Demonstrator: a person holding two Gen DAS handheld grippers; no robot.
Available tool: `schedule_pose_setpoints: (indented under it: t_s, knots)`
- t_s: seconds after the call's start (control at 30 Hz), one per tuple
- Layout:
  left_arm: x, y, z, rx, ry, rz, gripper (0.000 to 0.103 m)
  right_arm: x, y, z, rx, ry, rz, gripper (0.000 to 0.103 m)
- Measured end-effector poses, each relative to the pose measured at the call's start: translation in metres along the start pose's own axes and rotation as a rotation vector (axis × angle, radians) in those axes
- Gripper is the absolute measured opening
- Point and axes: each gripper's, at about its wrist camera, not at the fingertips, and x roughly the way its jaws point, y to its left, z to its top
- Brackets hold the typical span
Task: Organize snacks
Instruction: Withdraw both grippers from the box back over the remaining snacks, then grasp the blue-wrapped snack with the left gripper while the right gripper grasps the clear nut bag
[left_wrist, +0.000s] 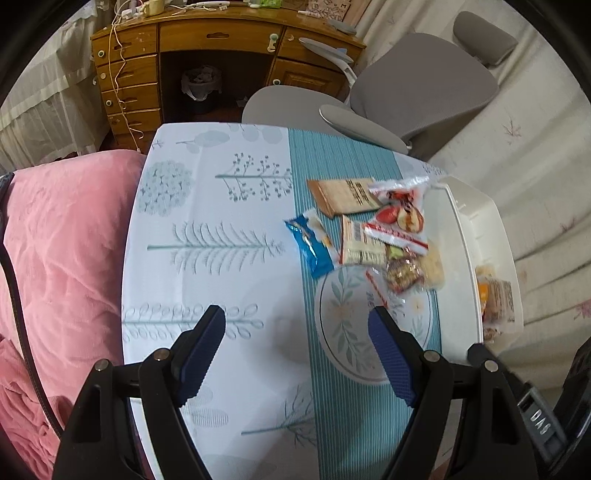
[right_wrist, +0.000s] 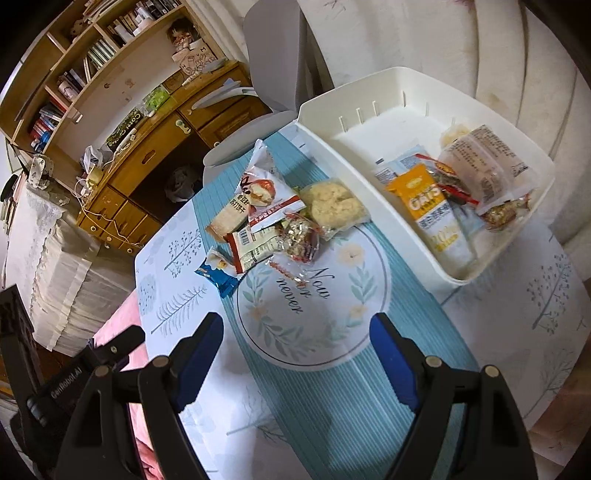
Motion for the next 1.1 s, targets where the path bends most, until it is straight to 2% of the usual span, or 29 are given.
schedule_pose_setpoints:
  t_s: [0.1, 0.47, 0.87, 1.1]
  knots:
    - [0.005, 0.002, 0.011, -0.006, 0.0, 0.006, 0.082, 0.012, 0.005, 0.001, 0.003, 0.0, 0.008, 0.082]
    - [0.055, 0.0, 0.05, -0.051, 0.05, 0.009, 0.082, 0.064, 0.009, 0.017, 0.055, -0.002, 0.002, 0.082]
    - [0.134, -0.009, 0.073, -0.134, 0.196, 0.035, 0.082, 0.12, 0.002, 0.031, 0.037, 0.002, -0.039, 0.082]
    - [0.156, -0.015, 0.08, -0.149, 0.236, 0.057, 0.082, 0.141, -0.009, 0.035, 0.06, 0.011, -0.043, 0.082]
